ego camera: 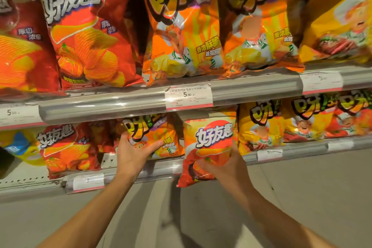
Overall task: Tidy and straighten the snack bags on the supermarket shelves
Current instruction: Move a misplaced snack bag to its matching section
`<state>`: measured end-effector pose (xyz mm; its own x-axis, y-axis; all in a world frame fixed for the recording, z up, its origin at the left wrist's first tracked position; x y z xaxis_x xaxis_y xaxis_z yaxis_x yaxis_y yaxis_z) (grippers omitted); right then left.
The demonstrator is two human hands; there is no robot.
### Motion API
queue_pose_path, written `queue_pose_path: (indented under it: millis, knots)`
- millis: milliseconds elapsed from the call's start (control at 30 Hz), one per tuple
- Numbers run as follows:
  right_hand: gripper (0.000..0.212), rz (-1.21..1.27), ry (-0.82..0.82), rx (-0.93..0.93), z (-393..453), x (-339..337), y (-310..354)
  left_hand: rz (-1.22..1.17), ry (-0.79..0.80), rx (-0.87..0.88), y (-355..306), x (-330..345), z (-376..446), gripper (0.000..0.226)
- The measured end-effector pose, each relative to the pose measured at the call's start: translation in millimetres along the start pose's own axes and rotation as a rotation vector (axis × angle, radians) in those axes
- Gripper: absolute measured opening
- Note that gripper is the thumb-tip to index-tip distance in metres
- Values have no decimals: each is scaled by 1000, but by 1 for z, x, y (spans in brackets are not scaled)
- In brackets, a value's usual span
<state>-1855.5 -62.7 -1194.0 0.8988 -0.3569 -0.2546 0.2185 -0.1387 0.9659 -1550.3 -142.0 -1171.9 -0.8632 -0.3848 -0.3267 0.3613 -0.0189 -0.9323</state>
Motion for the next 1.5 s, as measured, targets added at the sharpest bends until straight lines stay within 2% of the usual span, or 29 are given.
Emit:
queue_pose_path:
  millis: [133,233,400,500,600,733,833,900,1000,1067,1167,1267,1333,1500]
  knots:
    - [82,-32,-70,-39,0,-34,-10,2,41,16,-12,33,-1,52]
    - [69,54,-73,-17,2,-52,-25,20,75,25,-16,53,-1,39]
    - [47,82,-73,-90,-2,-67,-27,67,149,-33,-7,79,-8,45]
    - [58,31,-96,-135,-6,-65,-28,26,177,-43,-4,86,-8,44]
    - [72,9,-114,-51,-13,-53,-34,-2,212,-62,0,88,-8,47]
    - [76,12,-74,-40,-28,-25,-23,-6,337,-122,10,90,-13,62]
    - [81,11,-66,-22,-44,-4,-10,8,396,-88,17,72,-18,56]
    - [83,4,-52,7,-52,15,-5,190,369,9,24,47,-23,59]
    - [93,-99,31,-10,-62,55,9,775,168,356,32,-11,-38,55]
    - [100,-103,88,-26,-68,85,20,935,152,471,44,-37,-49,54]
    - [102,-141,128,-63,-75,130,38,1101,212,414,74,-65,-50,75]
    - [93,-79,138,-75,-68,172,53,1231,348,347,104,-76,-49,93]
    - [87,-70,90,-75,-56,194,57,1254,400,322,114,-78,-54,97]
    - [93,-229,-98,-128,-21,229,71,1241,443,273,126,-76,-60,99]
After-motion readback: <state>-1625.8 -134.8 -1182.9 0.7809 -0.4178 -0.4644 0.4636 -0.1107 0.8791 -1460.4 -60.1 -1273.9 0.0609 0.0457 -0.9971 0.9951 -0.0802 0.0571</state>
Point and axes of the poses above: each hand's wrist, its own z-axis towards the middle knuckle, its own x-axis out of the palm, y = z × x, the point moved 10 cm from there along z, towards the middle knuckle, and after that the axes turned 5 degrees about -y, right-handed, at the moved point
